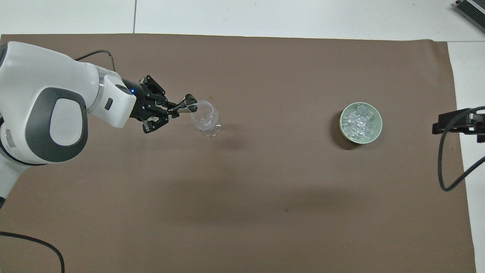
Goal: Pour wine and add ice with both arms
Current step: 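Tilt the metal cup over the glass with the left gripper to pour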
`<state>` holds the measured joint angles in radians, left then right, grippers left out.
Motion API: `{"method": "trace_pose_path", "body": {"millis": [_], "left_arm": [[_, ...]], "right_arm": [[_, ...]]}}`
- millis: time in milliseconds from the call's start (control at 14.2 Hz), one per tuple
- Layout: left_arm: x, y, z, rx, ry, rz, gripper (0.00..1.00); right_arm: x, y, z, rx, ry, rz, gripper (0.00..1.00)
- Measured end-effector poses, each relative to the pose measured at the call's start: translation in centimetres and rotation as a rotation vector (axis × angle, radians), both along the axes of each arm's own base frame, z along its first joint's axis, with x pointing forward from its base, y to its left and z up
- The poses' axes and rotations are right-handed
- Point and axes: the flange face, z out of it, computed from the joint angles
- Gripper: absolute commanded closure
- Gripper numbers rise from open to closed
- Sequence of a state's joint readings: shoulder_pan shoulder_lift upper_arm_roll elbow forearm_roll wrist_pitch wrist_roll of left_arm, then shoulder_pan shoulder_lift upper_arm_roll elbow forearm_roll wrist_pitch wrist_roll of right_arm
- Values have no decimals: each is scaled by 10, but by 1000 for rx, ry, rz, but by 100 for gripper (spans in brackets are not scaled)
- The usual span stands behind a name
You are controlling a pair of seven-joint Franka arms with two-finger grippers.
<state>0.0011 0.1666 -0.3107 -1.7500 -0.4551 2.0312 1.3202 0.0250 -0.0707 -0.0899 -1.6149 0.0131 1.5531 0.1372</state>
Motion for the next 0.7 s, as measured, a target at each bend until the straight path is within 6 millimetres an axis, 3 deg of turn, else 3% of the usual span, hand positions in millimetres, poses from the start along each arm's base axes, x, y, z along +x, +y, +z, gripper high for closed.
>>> {"method": "trace_pose_path", "body": {"millis": [703], "left_arm": [[-6, -13, -2, 95, 23, 48, 100]], "right_arm": [[0, 0, 0, 0, 0, 0, 0]]}}
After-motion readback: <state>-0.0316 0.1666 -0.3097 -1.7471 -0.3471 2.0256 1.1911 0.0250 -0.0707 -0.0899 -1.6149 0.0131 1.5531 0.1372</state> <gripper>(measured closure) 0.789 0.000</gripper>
